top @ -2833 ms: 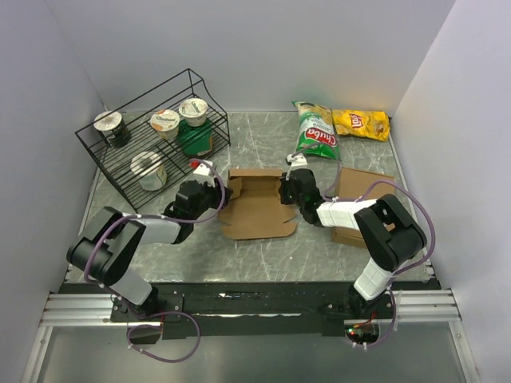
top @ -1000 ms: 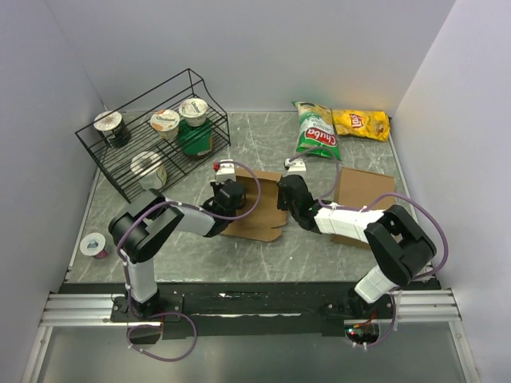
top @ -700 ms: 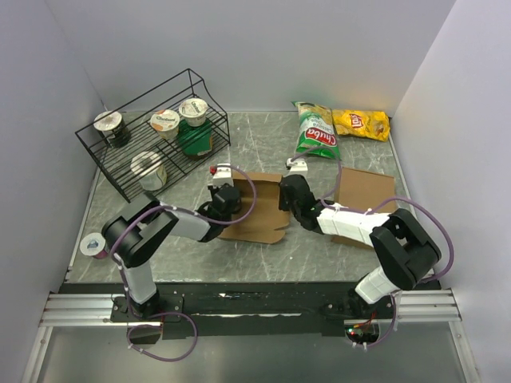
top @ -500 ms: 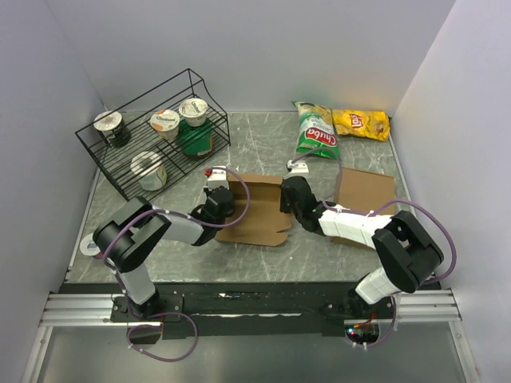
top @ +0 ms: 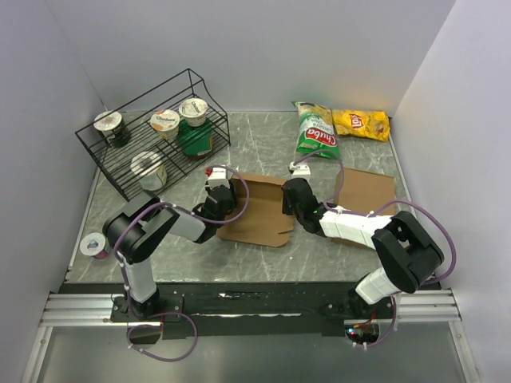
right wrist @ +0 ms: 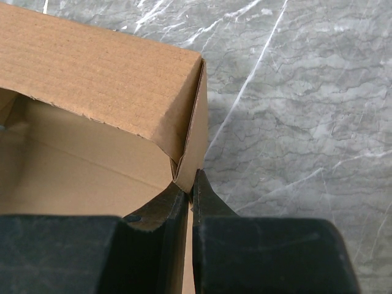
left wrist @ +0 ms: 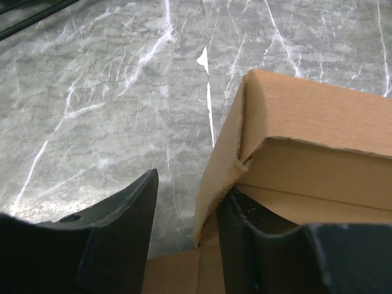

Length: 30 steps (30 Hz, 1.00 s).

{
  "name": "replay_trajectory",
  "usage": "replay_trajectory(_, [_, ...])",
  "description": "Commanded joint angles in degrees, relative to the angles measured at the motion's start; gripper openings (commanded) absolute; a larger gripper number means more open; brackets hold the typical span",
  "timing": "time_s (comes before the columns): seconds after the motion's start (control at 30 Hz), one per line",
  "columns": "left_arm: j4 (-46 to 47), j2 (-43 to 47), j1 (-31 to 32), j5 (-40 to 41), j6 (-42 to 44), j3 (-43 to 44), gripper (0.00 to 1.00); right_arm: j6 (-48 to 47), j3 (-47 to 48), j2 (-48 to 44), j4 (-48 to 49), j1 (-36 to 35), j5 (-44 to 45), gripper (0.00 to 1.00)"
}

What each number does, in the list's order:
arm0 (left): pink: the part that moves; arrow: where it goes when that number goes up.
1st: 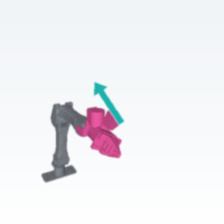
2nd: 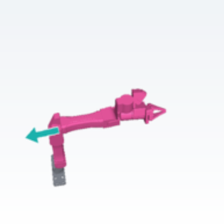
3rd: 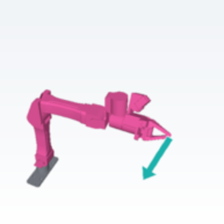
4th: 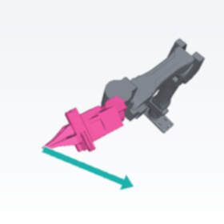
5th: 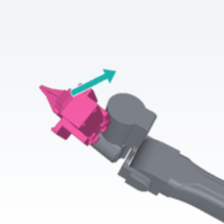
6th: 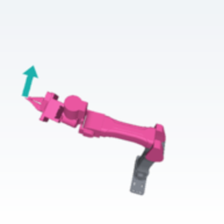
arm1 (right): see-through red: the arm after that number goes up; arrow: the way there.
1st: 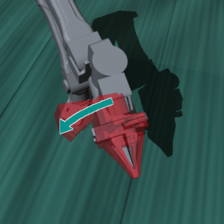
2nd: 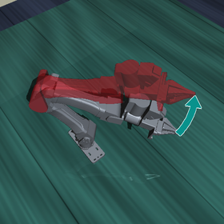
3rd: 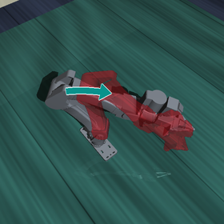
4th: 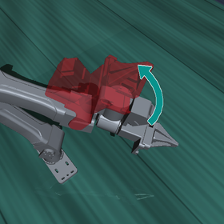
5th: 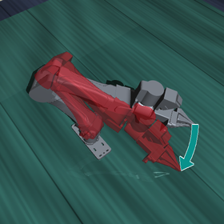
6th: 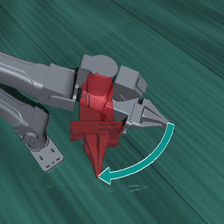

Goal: Fold the paper box
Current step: Fold the paper box at the center of the board.

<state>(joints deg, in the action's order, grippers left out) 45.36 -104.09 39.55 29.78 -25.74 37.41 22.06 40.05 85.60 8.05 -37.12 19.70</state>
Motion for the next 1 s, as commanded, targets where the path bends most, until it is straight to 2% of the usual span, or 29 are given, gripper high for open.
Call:
replay_trajectory(0.0, [3.1,-2.8,-1.1,2.6,-1.2,0.8,0.5,-0.4,0.0,-1.5,-1.0,0.2,2.6,0.0])
replay_trajectory(0.1, [4.9,-3.8,-1.1,2.6,-0.6,1.6,0.51,-0.4,0.1,-1.1,-0.9,0.0,2.4,0.0])
replay_trajectory(0.53, [10.9,-3.7,-1.1,5.8,-0.9,1.8,0.46,-0.8,0.7,0.4,-1.4,-0.1,1.6,0.0])
replay_trajectory(0.83, [14.6,-2.6,-1.1,2.7,-0.1,1.6,0.51,-0.8,1.0,0.9,-1.9,-0.1,1.5,0.0])
replay_trajectory(0.97, [14.5,-2.4,-1.4,1.7,0.3,1.8,0.5,-0.7,1.2,1.1,-2.2,-0.1,1.5,0.0])
